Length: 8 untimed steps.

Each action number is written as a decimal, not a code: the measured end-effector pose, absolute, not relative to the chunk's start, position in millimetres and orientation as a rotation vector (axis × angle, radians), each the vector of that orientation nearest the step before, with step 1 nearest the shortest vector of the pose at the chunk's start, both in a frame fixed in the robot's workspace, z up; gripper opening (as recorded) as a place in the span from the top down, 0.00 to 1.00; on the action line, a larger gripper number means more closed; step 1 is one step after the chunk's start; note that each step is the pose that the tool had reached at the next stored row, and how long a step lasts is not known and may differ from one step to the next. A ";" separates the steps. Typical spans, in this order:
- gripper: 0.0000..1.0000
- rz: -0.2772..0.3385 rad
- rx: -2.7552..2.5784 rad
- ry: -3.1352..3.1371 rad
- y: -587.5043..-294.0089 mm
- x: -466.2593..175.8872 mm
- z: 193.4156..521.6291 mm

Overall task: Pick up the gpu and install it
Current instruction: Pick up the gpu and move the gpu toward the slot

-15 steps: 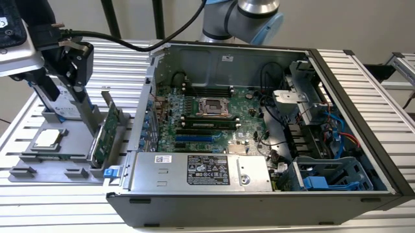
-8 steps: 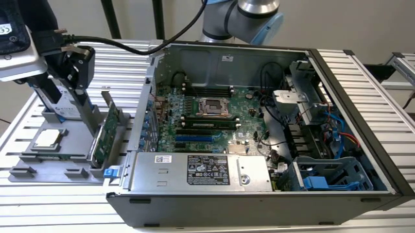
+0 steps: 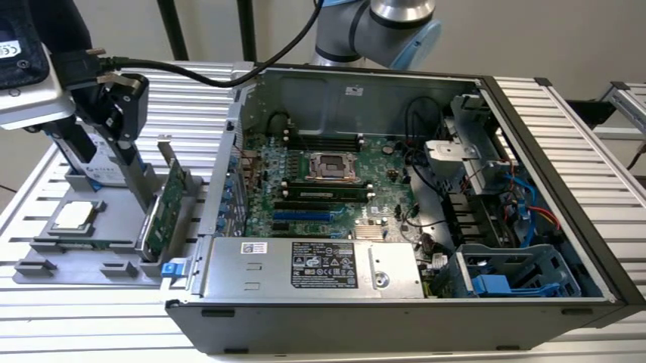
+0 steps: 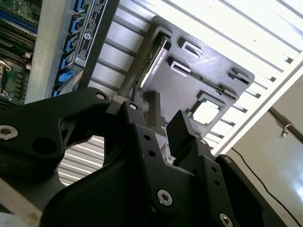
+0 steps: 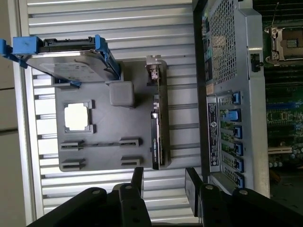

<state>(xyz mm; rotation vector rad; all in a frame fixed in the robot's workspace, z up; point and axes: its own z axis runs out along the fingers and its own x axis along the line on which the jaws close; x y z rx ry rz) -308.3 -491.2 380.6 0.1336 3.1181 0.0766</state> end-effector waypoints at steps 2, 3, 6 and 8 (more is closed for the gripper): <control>0.00 0.077 0.134 3.118 -491.2 -308.3 379.6; 0.00 0.077 0.134 3.118 -491.3 -308.3 379.0; 0.00 0.076 0.134 3.118 -491.2 -308.3 377.0; 0.00 0.077 0.134 3.118 -491.2 -308.3 375.6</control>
